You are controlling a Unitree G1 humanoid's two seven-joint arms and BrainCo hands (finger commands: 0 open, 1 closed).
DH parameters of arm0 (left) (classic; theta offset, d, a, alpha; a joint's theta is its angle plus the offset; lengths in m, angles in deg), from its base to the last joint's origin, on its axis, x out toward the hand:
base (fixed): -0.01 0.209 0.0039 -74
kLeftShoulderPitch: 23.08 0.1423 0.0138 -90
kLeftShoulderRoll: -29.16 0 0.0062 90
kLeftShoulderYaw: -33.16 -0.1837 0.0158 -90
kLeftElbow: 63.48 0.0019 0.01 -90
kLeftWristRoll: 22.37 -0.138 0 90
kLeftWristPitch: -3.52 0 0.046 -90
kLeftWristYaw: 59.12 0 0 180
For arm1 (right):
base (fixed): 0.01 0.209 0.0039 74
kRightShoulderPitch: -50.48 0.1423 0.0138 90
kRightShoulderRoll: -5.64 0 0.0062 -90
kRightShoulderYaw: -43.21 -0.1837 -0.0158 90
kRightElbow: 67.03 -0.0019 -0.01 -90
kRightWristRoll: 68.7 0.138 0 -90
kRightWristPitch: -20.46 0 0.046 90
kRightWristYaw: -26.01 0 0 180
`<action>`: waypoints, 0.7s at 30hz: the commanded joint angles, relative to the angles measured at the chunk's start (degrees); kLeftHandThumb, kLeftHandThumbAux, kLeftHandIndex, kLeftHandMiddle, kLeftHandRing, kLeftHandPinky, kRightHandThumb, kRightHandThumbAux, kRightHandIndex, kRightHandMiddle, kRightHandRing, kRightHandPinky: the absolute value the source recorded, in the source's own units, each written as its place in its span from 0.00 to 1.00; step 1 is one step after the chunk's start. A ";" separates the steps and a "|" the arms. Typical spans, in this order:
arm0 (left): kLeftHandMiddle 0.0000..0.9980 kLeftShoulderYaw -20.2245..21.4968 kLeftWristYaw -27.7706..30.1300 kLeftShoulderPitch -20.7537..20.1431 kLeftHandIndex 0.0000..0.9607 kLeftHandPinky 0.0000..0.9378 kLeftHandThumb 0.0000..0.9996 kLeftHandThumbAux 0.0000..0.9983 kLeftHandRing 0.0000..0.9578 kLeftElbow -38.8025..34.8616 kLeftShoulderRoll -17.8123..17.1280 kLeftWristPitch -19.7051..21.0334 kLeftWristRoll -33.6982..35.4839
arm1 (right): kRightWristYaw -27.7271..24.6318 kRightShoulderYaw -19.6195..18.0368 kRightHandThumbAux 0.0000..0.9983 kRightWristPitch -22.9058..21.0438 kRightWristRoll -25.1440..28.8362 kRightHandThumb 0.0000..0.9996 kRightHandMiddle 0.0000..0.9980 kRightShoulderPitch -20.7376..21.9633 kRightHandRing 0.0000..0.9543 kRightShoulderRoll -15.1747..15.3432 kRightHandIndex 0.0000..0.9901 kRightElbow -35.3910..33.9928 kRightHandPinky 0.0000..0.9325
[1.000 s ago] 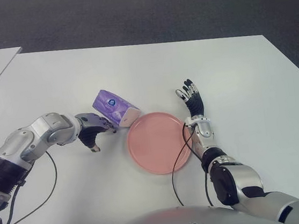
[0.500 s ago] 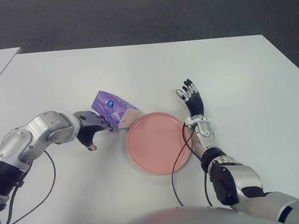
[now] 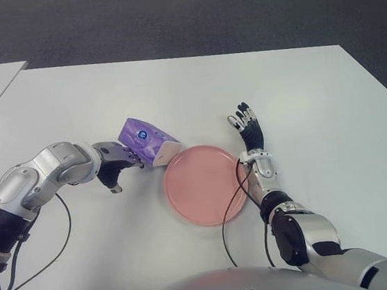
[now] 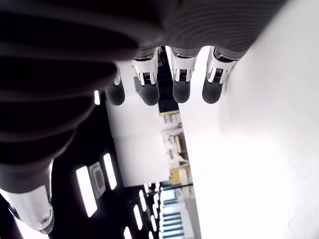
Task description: Put the tissue paper into the plate.
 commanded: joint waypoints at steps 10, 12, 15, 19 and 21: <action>0.18 14.52 19.72 -6.81 0.15 0.19 0.00 0.61 0.16 -19.93 -9.39 13.73 22.72 | 0.46 -0.47 0.64 -4.46 0.75 0.10 0.05 -5.57 0.03 -1.19 0.04 4.11 0.06; 0.19 16.24 21.32 -7.07 0.16 0.21 0.00 0.61 0.17 -22.10 -10.55 15.49 25.11 | 0.58 -0.38 0.65 -4.58 0.62 0.10 0.05 -5.51 0.03 -1.20 0.05 4.17 0.06; 0.21 18.27 23.06 -7.49 0.17 0.23 0.00 0.62 0.19 -24.47 -12.03 17.32 28.09 | 0.85 -0.21 0.66 -4.65 0.40 0.11 0.05 -5.45 0.03 -1.18 0.05 4.27 0.05; 0.23 21.60 25.12 -6.90 0.18 0.24 0.00 0.64 0.21 -27.38 -15.13 18.77 30.32 | 1.28 0.08 0.67 -4.87 0.05 0.11 0.04 -5.36 0.02 -1.25 0.05 4.33 0.05; 0.24 24.25 26.51 -6.25 0.19 0.26 0.00 0.67 0.22 -29.59 -16.88 19.83 32.39 | 1.33 0.18 0.67 -4.99 -0.03 0.11 0.04 -5.34 0.02 -1.28 0.05 4.34 0.06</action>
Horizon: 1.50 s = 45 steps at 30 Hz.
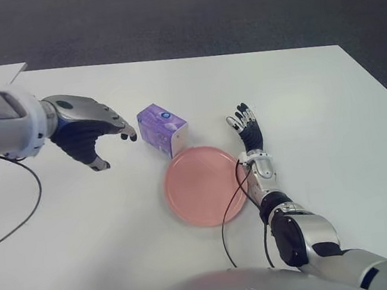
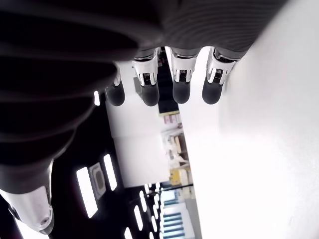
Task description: Put the tissue paper into the plate.
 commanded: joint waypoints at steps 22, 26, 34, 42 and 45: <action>0.44 17.43 7.04 -4.00 0.45 0.50 0.67 0.71 0.46 -6.27 -14.36 6.36 23.58 | 0.04 -0.82 0.69 -5.70 0.91 0.12 0.06 -4.32 0.04 -1.31 0.07 5.48 0.08; 0.44 17.08 6.66 -3.99 0.45 0.50 0.69 0.71 0.46 -6.23 -14.49 6.34 23.46 | -0.01 -0.91 0.69 -5.83 0.93 0.12 0.06 -4.16 0.04 -1.23 0.07 5.59 0.08; 0.44 16.64 6.08 -3.94 0.45 0.50 0.70 0.71 0.46 -6.34 -14.70 6.38 23.35 | -0.13 -1.02 0.69 -5.94 0.97 0.12 0.06 -4.04 0.04 -1.11 0.07 5.73 0.08; 0.44 16.36 5.62 -3.91 0.45 0.50 0.70 0.71 0.46 -6.51 -14.99 6.51 23.40 | -0.24 -1.11 0.69 -5.96 0.99 0.12 0.06 -4.03 0.04 -1.02 0.07 5.80 0.08; 0.29 5.90 -18.25 -1.31 0.29 0.33 0.50 0.69 0.29 2.78 -2.25 -9.72 -6.05 | -0.84 -1.01 0.70 -5.90 0.99 0.11 0.05 -4.12 0.03 -1.00 0.06 5.70 0.07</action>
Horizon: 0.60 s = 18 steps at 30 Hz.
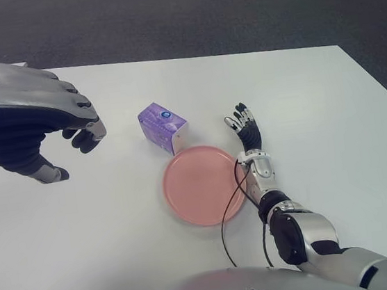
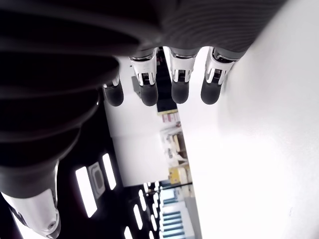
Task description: Put the tissue paper into the plate.
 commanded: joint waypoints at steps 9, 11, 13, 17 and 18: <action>0.01 -27.29 -47.41 -8.40 0.01 0.01 0.33 0.49 0.01 28.10 23.78 -30.24 -55.38 | -0.22 -0.49 0.70 -5.14 0.72 0.12 0.06 -5.43 0.04 -0.62 0.07 4.39 0.07; 0.00 -27.66 -52.29 -8.10 0.00 0.00 0.33 0.42 0.00 30.38 24.59 -31.14 -57.39 | 0.00 -0.55 0.70 -5.09 0.75 0.13 0.06 -5.43 0.04 -0.66 0.07 4.42 0.08; 0.00 -27.86 -57.03 -7.73 0.00 0.00 0.33 0.38 0.00 31.93 25.26 -31.71 -59.44 | 0.18 -0.57 0.71 -5.01 0.74 0.13 0.06 -5.40 0.04 -0.69 0.07 4.42 0.07; 0.00 -29.15 -66.00 -8.37 0.00 0.00 0.32 0.32 0.00 35.89 26.45 -32.33 -63.93 | 0.30 -0.49 0.70 -4.84 0.61 0.13 0.06 -5.51 0.04 -0.69 0.07 4.37 0.06; 0.00 -29.59 -68.93 -8.67 0.00 0.00 0.32 0.30 0.00 37.28 26.83 -32.20 -65.29 | 0.43 -0.38 0.70 -4.82 0.48 0.12 0.06 -5.54 0.04 -0.65 0.06 4.33 0.06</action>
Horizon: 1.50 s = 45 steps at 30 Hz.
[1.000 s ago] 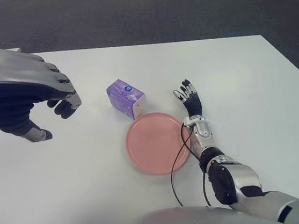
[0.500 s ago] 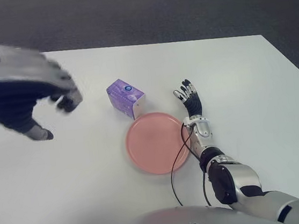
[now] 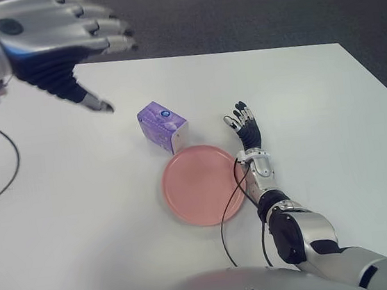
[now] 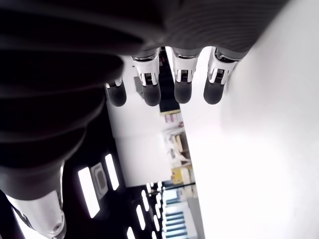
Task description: Put the tissue paper into the plate.
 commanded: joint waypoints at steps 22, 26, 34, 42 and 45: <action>0.00 -21.08 -53.60 -10.48 0.00 0.00 0.32 0.17 0.00 40.70 16.34 -12.78 -36.53 | 1.31 0.04 0.67 -6.44 0.23 0.11 0.05 -6.90 0.03 -0.78 0.06 4.86 0.06; 0.00 -22.20 -55.17 -12.18 0.00 0.00 0.34 0.17 0.00 44.51 17.88 -12.92 -36.81 | 1.09 0.06 0.67 -6.43 0.36 0.11 0.05 -6.98 0.03 -0.70 0.06 4.82 0.06; 0.00 -25.05 -57.26 -15.60 0.00 0.00 0.39 0.17 0.00 51.10 20.89 -11.93 -38.00 | 1.37 -0.21 0.68 -5.85 0.62 0.10 0.06 -7.18 0.04 -0.60 0.06 4.68 0.06; 0.00 -28.47 -60.18 -18.15 0.00 0.00 0.42 0.16 0.00 58.72 24.84 -9.68 -39.45 | 1.39 -0.37 0.66 -5.38 0.75 0.11 0.07 -7.39 0.05 -0.40 0.07 4.42 0.07; 0.00 -29.67 -61.16 -19.12 0.00 0.00 0.44 0.16 0.00 62.04 26.44 -9.03 -39.39 | 1.24 -0.45 0.66 -5.22 0.82 0.10 0.07 -7.60 0.05 -0.26 0.06 4.30 0.07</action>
